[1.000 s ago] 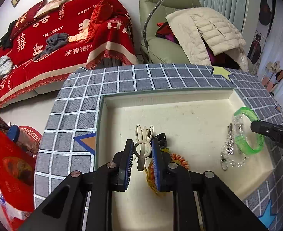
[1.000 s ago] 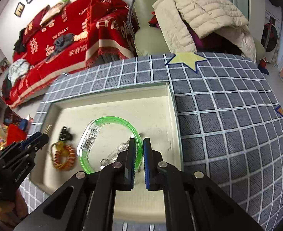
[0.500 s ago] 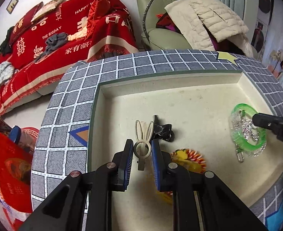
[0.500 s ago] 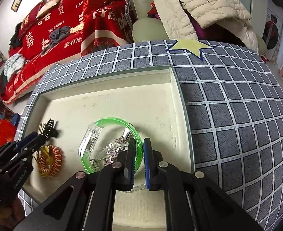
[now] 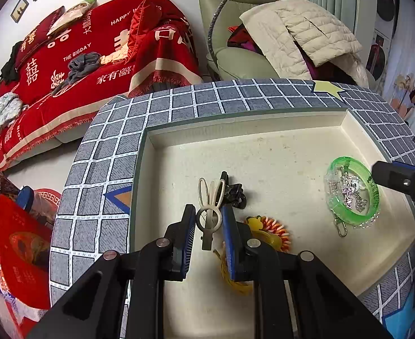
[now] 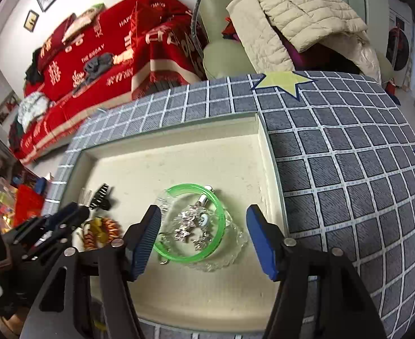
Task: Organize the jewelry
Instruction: 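Open the left tool releasing the hair clip while the right tool drops the bangle onto the crystal bracelet, then move both tools back from the tray to the coil hair ties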
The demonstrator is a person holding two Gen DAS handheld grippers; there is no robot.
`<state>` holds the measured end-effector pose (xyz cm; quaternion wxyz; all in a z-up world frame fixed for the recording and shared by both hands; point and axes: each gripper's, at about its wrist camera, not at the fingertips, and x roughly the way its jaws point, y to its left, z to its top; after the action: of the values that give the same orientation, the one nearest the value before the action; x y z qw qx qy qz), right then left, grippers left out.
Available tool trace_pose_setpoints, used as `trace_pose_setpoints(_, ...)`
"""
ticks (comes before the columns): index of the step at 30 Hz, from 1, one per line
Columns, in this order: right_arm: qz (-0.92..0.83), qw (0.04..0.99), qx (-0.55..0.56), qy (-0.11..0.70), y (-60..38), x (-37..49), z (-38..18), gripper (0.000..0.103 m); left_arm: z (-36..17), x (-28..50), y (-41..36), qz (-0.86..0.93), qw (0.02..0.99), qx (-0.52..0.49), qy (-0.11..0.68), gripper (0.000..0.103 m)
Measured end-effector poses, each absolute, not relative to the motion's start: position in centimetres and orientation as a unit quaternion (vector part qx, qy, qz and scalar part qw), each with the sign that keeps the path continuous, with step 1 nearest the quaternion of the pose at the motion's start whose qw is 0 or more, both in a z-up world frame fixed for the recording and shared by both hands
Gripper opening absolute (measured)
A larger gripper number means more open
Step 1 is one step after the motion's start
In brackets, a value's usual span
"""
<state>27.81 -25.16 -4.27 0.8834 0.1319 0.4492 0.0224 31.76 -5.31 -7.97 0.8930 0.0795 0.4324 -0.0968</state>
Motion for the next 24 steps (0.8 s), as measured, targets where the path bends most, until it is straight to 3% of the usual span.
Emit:
trace_pose_setpoints(19,0.026,0.901,0.132,0.412,-24.8,24.0,-1.1,0.068,-5.5,30.4,-5.1,-0.106,0.906,0.073,0.402,0.041)
trace_pose_setpoints(20,0.029,0.901,0.133,0.412,-24.8,24.0,-1.1,0.068,-5.3,30.3,-5.1,-0.105,0.907,0.073,0.402,0.068)
trace_pose_setpoints(22,0.032,0.899,0.135,0.414,-24.8,23.8,-1.1,0.068,-4.9,30.0,-5.0,-0.092,0.912,0.068,0.393,0.103)
trace_pose_setpoints(24,0.034,0.899,0.136,0.414,-24.8,23.5,-1.1,0.068,-4.1,29.4,-4.9,-0.089,0.92,0.07,0.375,0.103)
